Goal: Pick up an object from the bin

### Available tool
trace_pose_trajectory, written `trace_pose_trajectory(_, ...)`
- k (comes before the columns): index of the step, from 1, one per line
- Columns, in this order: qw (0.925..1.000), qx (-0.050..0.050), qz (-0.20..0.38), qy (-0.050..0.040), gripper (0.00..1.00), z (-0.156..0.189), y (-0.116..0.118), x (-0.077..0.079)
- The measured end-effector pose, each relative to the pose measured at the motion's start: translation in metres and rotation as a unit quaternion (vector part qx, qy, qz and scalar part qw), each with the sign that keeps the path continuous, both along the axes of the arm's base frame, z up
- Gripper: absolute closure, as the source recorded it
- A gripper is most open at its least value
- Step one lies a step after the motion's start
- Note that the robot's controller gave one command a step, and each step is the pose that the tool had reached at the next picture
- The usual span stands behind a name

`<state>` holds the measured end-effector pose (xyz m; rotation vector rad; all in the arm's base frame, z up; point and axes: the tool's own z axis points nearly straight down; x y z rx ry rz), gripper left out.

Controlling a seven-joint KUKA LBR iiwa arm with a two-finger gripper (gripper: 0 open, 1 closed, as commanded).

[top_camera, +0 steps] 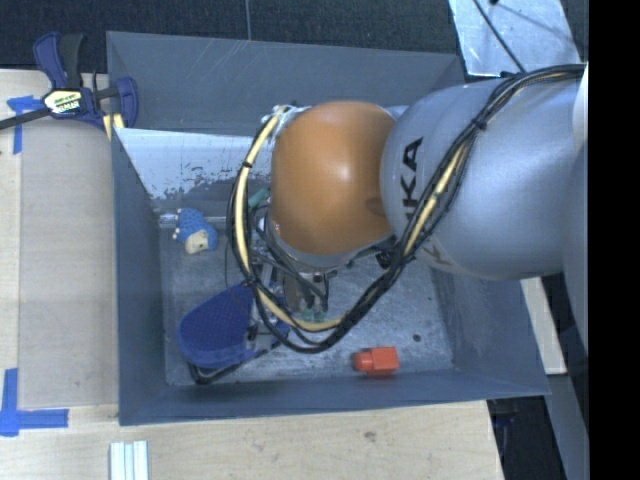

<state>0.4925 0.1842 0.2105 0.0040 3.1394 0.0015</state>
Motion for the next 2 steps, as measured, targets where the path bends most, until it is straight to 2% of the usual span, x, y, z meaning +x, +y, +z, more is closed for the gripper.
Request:
trace_pose_trajectory(1,0.9903,0.0,0.139,0.007,0.0,-0.123,-0.013,0.026)
trace_pose_trajectory(2,0.9843,0.006,0.176,0.0052,0.0,-0.127,-0.024,0.046)
